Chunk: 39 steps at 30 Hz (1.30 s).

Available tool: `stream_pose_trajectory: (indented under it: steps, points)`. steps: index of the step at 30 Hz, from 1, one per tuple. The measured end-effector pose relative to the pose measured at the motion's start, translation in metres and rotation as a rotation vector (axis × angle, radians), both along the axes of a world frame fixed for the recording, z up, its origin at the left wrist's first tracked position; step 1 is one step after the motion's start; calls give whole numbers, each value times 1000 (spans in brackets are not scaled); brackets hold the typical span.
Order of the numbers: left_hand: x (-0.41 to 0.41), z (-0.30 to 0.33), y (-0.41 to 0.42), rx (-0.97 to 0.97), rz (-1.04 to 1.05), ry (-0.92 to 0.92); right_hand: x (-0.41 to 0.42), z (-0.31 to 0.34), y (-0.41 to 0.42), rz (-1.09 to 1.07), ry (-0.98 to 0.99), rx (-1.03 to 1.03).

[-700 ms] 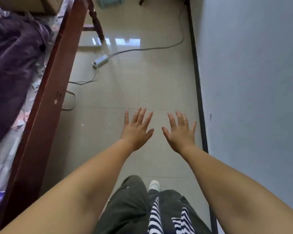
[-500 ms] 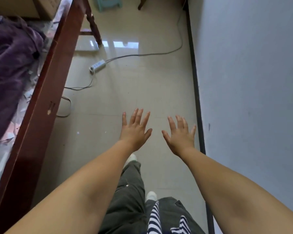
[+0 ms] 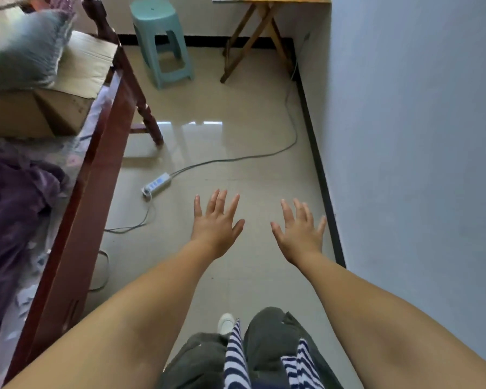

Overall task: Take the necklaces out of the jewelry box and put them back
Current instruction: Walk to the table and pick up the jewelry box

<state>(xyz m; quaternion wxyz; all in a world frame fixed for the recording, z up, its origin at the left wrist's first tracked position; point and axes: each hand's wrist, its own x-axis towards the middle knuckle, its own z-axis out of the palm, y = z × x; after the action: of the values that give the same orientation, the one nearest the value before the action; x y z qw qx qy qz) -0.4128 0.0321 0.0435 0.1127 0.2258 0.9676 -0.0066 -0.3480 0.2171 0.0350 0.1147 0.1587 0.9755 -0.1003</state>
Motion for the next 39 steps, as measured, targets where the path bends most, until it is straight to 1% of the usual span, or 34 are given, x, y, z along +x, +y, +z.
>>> stream_pose_trajectory:
  steps: [3,9,17,23,26,32,35,39]
  points:
    - [-66,3,17,21,11,13,-62,5,23,-24,19,24]
    - [-214,-2,67,-8,-69,49,-210,3,71,-6,42,31]
    - [-404,33,143,52,36,27,-413,27,158,40,41,57]
    - [-536,32,178,60,97,30,-547,28,194,74,32,64]
    - [-613,27,195,89,78,64,-624,26,215,65,49,82]
    - [-769,38,230,45,26,78,-772,42,252,7,89,83]
    - [-831,49,253,66,-2,89,-829,50,274,-17,78,82]
    - [-914,48,285,84,-14,81,-910,47,301,-34,72,69]
